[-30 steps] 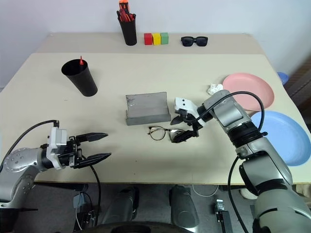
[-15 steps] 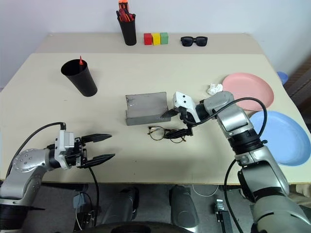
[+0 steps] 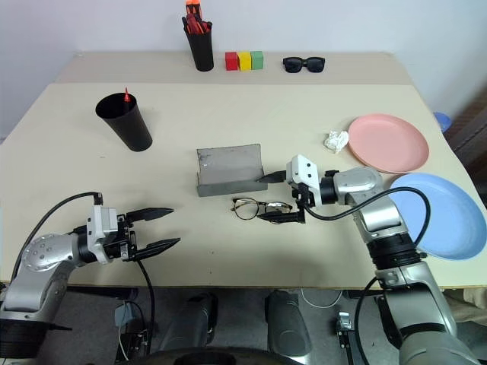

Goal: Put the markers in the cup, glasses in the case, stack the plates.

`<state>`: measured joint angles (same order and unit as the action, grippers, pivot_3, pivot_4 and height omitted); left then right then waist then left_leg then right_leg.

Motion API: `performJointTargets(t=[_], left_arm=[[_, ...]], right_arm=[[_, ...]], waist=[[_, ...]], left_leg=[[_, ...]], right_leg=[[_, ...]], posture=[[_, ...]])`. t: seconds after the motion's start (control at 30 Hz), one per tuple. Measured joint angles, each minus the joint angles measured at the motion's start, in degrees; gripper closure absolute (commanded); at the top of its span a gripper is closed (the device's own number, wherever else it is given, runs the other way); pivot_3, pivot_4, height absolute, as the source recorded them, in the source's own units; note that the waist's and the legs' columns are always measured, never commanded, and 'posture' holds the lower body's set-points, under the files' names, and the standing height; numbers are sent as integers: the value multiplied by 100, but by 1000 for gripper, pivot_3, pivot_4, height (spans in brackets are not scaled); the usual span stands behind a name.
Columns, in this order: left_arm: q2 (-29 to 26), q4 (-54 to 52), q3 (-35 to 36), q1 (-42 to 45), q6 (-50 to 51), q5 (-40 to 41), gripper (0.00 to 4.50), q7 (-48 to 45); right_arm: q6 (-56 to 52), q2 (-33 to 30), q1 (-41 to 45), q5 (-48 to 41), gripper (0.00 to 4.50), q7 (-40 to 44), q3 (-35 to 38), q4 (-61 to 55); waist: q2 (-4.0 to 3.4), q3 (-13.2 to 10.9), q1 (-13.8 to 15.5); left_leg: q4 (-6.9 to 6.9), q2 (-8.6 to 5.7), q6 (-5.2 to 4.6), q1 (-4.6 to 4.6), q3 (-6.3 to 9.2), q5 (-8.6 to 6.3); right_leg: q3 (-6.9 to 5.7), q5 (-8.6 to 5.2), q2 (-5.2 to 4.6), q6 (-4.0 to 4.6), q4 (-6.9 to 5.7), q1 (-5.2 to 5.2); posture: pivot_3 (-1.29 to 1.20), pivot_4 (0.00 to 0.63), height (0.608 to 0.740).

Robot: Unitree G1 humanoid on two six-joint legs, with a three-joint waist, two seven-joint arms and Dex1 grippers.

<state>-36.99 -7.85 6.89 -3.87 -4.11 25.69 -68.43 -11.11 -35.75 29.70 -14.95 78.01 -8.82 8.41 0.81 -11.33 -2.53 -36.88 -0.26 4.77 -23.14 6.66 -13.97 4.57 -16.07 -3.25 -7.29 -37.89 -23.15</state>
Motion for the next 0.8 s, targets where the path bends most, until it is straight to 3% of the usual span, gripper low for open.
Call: performJointTargets(t=[0.17, 0.5, 0.8], left_arm=[[0, 2, 0, -1, -3, -9, 1204, 3], [48, 0, -44, -87, -19, -28, 1204, 139], [97, -22, -106, -108, -29, -49, 1204, 251]], right_arm=[[-587, -324, -21, 114, 0, 95, -287, -203], [-1041, 188, -10, -18, 0, -399, -392, -360], [-1112, 168, -47, -100, 0, -453, -393, -394]], waist=[[0, 0, -6], [0, 0, 6], [0, 0, 1]], left_leg=[[1, 0, 0, 1, 0, 0], [1, 0, 0, 0, 0, 0], [2, 0, 0, 0, 0, 0]], right_leg=[[0, 0, 0, 1, 0, 0], [0, 0, 0, 0, 4, 1], [0, 0, 0, 0, 4, 1]], posture=[[0, 150, 740], [0, 150, 740], [0, 150, 740]])
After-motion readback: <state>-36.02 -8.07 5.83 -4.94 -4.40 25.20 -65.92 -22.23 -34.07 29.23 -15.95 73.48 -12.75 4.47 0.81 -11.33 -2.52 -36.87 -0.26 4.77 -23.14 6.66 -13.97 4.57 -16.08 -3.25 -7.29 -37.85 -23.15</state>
